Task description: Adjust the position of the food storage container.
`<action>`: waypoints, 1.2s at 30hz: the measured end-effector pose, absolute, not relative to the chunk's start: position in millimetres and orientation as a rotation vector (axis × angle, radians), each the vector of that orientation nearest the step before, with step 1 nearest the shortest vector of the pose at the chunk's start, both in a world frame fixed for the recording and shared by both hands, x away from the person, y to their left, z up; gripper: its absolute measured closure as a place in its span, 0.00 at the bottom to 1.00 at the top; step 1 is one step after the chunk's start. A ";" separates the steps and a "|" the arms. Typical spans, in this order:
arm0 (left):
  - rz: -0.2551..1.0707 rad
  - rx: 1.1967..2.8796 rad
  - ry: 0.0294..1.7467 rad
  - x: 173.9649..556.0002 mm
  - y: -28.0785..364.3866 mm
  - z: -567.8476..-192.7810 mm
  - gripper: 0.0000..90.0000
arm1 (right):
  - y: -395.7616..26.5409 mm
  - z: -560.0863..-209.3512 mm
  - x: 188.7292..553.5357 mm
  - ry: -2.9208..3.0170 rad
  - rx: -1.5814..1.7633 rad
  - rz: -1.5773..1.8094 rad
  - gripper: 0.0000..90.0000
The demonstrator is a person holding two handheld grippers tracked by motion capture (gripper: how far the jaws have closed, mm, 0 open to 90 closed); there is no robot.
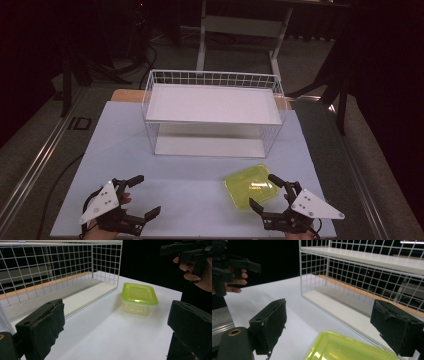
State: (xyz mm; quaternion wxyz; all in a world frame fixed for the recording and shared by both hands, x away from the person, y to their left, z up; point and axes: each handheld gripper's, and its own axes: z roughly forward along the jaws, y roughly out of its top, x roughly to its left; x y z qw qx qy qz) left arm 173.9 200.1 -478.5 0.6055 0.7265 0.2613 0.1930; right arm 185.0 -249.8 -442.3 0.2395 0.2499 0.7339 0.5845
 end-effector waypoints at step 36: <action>0.443 1.698 0.603 175.4 193.8 -481.6 0.02 | -289.6 -441.9 264.1 2.065 0.930 1.413 0.33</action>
